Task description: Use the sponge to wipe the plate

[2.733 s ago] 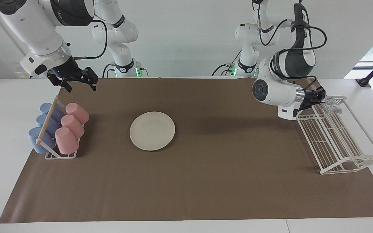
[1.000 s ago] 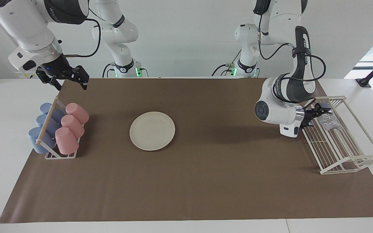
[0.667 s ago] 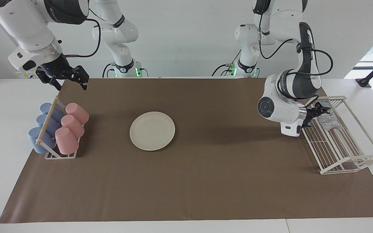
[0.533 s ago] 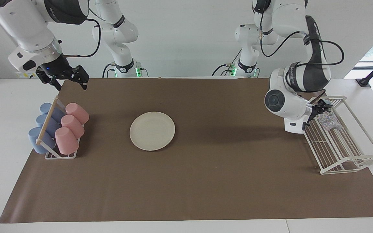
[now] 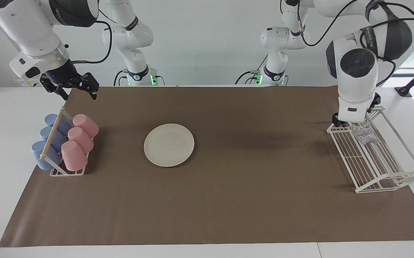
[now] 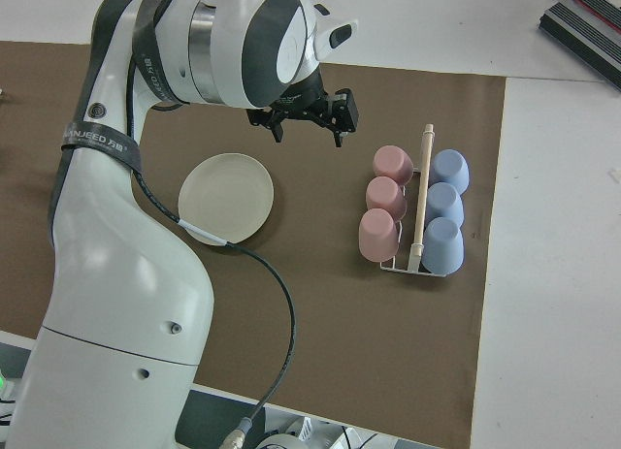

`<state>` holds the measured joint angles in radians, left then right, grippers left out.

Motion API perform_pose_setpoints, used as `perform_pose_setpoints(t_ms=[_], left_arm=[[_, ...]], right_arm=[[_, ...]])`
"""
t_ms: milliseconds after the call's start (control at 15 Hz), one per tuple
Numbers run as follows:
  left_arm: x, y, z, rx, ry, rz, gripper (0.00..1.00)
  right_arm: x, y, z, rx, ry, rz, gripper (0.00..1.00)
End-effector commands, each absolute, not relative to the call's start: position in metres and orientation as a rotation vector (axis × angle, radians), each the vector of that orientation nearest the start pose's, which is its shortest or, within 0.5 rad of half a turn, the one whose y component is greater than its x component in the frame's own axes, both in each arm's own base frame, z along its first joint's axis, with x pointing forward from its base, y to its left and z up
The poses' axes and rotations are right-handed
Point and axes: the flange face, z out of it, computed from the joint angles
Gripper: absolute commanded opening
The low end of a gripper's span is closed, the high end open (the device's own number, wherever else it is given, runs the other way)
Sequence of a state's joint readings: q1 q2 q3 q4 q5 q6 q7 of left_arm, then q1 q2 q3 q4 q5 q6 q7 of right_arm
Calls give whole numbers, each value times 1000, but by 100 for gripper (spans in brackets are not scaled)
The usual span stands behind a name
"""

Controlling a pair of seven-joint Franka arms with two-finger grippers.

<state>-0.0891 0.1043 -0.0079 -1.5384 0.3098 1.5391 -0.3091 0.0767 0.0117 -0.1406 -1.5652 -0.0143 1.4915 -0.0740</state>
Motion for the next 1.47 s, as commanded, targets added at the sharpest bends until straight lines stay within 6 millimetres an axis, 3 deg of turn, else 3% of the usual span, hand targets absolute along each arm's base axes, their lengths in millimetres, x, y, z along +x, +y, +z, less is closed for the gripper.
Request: perform_pose_setpoints(t_ms=[0, 267, 400, 600, 867, 933, 1000, 1400], left_arm=[[552, -24, 618, -2949, -264, 76, 100], [513, -35, 645, -3086, -184, 177, 100], [501, -35, 641, -3138, -171, 223, 100], [505, -33, 625, -3175, -195, 213, 100], [528, -39, 604, -3173, -205, 206, 100], [537, -39, 604, -3173, -207, 203, 100], [538, -39, 618, -3174, -205, 172, 100], [535, -40, 622, -3174, -185, 173, 100]], right_arm=[[544, -37, 615, -3160, -34, 151, 100], [544, -37, 615, -3160, -34, 151, 100], [544, -37, 615, -3160, -34, 151, 100], [544, -37, 615, -3160, -37, 151, 100], [544, -37, 615, -3160, -37, 153, 100], [544, -37, 615, -3160, -37, 153, 100], [544, -37, 615, -3160, -37, 153, 100], [544, -35, 615, -3159, -39, 153, 100]])
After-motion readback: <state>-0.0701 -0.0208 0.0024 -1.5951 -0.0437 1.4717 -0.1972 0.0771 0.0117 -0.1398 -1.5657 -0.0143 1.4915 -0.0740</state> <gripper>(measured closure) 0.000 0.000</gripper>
